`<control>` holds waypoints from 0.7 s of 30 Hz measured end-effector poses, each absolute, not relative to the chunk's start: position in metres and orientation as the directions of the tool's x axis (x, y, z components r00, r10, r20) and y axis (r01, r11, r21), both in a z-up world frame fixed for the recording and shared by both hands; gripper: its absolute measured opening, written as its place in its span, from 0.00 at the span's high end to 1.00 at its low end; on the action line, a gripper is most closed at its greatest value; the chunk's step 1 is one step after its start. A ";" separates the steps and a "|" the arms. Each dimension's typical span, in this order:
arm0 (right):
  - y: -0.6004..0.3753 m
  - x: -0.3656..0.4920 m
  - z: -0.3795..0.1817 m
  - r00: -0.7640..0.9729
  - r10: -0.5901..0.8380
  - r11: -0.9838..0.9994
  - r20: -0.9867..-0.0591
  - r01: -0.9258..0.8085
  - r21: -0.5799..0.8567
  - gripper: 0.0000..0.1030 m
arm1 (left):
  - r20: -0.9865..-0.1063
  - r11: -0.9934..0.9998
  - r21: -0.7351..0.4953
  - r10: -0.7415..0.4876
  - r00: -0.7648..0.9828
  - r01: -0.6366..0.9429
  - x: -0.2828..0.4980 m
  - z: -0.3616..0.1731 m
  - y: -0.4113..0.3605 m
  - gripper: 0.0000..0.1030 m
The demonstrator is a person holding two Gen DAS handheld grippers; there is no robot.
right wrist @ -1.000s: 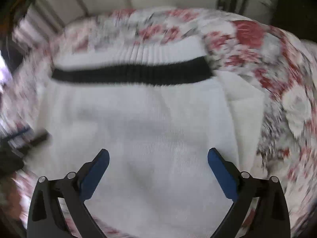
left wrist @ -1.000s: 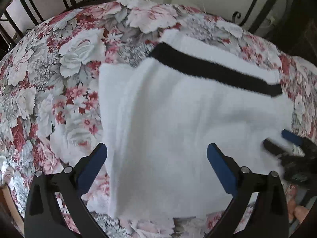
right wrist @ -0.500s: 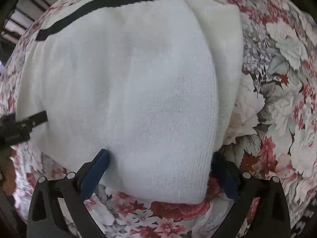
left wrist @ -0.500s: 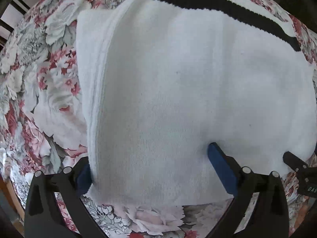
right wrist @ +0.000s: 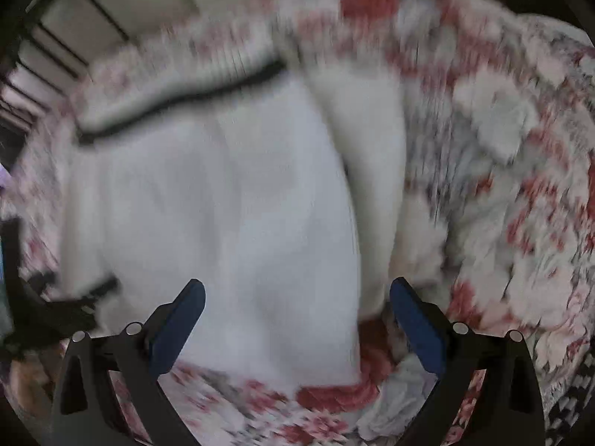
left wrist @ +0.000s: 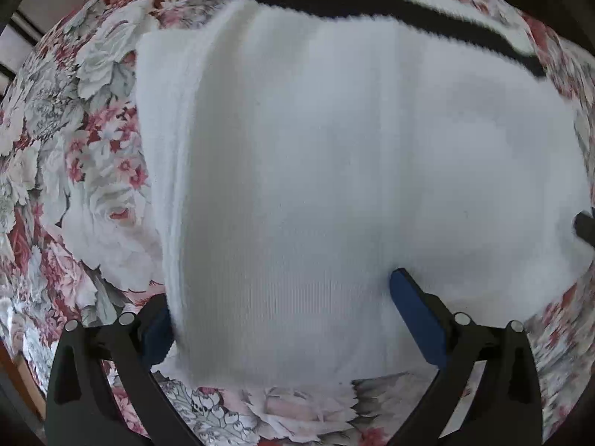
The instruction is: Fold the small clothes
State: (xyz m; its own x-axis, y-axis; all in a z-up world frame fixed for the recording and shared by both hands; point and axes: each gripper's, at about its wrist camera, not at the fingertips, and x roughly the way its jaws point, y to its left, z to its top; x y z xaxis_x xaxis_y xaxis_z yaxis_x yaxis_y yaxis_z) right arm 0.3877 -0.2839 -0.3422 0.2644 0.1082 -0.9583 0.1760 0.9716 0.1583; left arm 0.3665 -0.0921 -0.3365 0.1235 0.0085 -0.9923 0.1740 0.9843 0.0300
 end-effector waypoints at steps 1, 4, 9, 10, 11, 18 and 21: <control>-0.283 0.393 -0.336 0.290 0.104 0.970 -0.951 0.181 0.161 0.03 | -0.987 0.986 0.019 -0.008 0.159 0.166 0.369 -0.327 -0.093 0.05; -0.274 0.415 -0.329 0.341 0.095 0.970 -0.935 0.178 0.163 0.03 | -0.954 0.989 0.086 0.046 0.297 0.122 0.385 -0.297 -0.092 0.04; -0.241 0.434 -0.384 0.214 -0.036 0.990 -0.976 0.141 -0.005 0.03 | -0.989 0.999 -0.032 -0.031 0.144 -0.003 0.401 -0.343 -0.067 0.04; -0.239 0.437 -0.396 0.209 -0.028 0.992 -0.978 0.128 -0.002 0.03 | -0.984 0.993 -0.105 -0.095 0.150 -0.059 0.400 -0.345 -0.057 0.04; -0.241 0.438 -0.397 0.226 -0.014 0.991 -0.974 0.135 0.017 0.03 | -0.985 0.991 -0.118 -0.109 0.133 -0.067 0.402 -0.345 -0.056 0.04; -0.289 0.437 -0.335 0.507 0.294 0.896 -0.810 0.149 0.418 0.03 | -0.958 0.991 -0.135 -0.132 0.255 0.003 0.415 -0.296 -0.082 0.05; -0.325 0.415 -0.307 0.705 0.456 0.727 -0.543 0.058 0.685 0.03 | -0.940 0.988 -0.147 -0.151 0.306 0.037 0.410 -0.279 -0.087 0.05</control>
